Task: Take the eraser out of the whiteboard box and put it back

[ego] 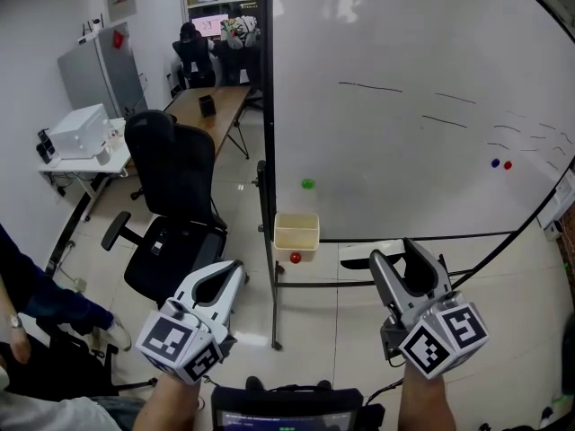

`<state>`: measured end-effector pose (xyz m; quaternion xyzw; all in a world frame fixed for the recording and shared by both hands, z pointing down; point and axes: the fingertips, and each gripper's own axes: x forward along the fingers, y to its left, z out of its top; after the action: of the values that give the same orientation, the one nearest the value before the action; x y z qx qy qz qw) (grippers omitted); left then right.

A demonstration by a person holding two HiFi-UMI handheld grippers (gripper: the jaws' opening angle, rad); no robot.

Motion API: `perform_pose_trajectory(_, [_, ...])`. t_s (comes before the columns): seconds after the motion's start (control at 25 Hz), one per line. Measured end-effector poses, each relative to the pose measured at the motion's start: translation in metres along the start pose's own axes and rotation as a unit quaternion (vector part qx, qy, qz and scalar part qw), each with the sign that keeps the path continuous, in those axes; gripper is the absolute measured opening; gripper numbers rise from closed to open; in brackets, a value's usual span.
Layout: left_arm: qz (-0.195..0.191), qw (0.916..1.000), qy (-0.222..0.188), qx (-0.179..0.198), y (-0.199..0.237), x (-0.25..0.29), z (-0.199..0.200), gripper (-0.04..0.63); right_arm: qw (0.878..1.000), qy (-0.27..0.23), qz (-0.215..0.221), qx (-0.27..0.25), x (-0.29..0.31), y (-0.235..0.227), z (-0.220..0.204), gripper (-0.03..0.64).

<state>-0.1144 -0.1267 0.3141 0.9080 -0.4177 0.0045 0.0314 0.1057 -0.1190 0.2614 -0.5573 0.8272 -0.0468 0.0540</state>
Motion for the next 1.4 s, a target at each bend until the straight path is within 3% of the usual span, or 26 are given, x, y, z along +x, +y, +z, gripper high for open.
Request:
perform_pose_trajectory(0.16, [0.001,0.9996,0.01,0.027,0.0,-0.003,-0.004,0.034,1.0,0.0,-0.002,0.0,-0.001,0.002,0.0,0.268])
perform_pose_trajectory(0.4, [0.02,0.9998,-0.004,-0.009,0.006,-0.001,-0.003,0.034,1.0,-0.001,0.001,0.002,0.0,0.0,0.002,0.268])
perform_pose_trajectory(0.84, [0.034,0.9993,-0.012,-0.009,0.009,-0.001,-0.008,0.035,1.0,0.012,0.005,0.003,0.014,-0.004,-0.008,0.268])
perform_pose_trajectory(1.4, [0.056,0.9981,0.018,-0.019,0.06,0.016,-0.04,0.037,0.998,0.059,0.026,0.009,0.111,0.011,-0.067,0.268])
